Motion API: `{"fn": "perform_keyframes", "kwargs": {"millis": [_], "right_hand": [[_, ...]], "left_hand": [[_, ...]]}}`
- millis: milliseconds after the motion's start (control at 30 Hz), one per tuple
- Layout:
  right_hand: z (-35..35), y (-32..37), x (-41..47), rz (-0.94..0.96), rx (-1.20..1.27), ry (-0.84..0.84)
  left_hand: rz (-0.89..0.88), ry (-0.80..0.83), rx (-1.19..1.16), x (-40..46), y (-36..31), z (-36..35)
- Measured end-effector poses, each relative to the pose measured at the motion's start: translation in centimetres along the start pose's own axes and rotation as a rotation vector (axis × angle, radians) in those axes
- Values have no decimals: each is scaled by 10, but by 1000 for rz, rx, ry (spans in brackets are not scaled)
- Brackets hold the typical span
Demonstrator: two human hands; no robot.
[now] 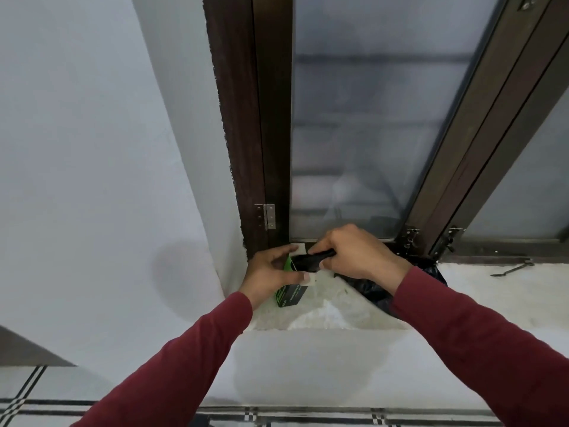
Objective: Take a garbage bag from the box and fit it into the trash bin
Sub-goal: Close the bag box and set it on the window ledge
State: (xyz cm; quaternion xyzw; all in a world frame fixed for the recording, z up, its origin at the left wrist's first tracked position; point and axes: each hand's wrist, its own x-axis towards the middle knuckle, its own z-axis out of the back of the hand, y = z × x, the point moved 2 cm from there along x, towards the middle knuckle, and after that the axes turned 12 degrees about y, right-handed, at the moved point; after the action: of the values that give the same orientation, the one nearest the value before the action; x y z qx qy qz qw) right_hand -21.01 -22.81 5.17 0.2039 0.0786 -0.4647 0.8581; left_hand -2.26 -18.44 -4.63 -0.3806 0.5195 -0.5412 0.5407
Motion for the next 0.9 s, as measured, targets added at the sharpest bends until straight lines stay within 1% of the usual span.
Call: {"fn": "perform_keyframes", "kwargs": {"millis": [133,233,300,333,433,500,567,667,733,800,867,900], "right_hand": [[16,20,8,-33,-172,141],[25,31,20,-38,-225,256],[22,35,30,-27,-247,288],[19,37,35,-21,-249,278],[8,38,46,-10,-183,196],[2,33,47,-8,-128,158],[1,25,45,-4,-17,107],[3,12,37,-2,221,1],[3,6,32,-46,351,-142],[-3,-3,29,-134,395,-299],[-18,-9,27,-229,457,-312],[-28,-12,28,-250,587,-293]], "left_hand": [[-26,39,53,1,-1,0],[-45,53,91,1,-1,0],[-34,49,114,2,1,-1],[-31,51,127,3,1,0],[-28,68,125,3,4,1],[-27,87,78,2,6,3],[-18,96,17,0,7,5],[-18,-16,-69,-3,9,5],[-28,-96,-124,-5,10,3],[-54,-127,-159,-5,10,3],[-57,-117,-166,-6,9,2],[-60,-120,-158,-7,10,2]]}}
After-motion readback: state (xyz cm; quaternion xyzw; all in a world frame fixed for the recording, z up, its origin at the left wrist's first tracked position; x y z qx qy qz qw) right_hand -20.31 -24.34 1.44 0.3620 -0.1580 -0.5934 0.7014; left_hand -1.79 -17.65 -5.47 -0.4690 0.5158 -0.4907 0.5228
